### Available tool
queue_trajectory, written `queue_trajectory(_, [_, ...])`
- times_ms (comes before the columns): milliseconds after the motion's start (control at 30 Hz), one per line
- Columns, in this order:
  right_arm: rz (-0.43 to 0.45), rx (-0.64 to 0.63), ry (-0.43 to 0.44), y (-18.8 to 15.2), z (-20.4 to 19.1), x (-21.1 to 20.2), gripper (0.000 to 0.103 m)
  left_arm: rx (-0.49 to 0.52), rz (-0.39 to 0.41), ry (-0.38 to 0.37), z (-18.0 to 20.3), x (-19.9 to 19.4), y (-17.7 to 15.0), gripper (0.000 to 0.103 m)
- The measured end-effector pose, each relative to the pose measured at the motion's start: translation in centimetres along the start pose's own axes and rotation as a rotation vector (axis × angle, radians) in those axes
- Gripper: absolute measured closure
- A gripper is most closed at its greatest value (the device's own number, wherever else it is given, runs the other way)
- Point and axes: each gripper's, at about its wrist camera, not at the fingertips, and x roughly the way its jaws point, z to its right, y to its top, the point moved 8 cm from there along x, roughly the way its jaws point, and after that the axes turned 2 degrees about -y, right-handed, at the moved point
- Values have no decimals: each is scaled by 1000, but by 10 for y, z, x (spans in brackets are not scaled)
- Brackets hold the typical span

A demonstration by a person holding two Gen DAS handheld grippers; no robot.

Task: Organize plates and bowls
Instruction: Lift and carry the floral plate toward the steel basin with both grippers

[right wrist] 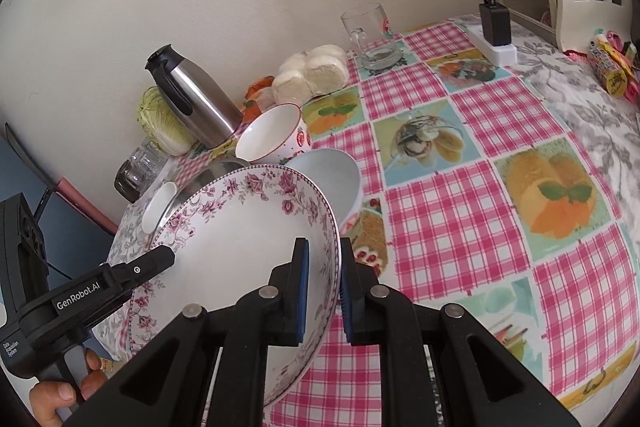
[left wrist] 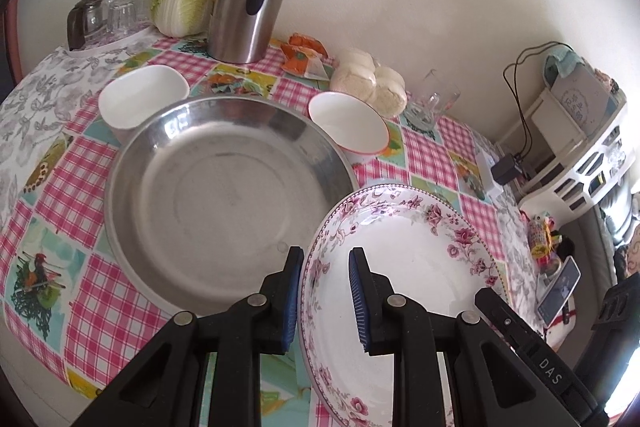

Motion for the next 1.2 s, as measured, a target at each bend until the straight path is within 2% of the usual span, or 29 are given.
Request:
queue_trajectory(233, [-4,-6,13,2,-15,21,89,-1,47,41,-18,7,18,77])
queue_trajectory(700, [-29,-40,18,6,-39,49,89,-89,56,18,-54,17,39,77])
queue_trajectory(1200, [-23,-70,42,16,-64,68,89,-117,86,22,-76,15,59,78])
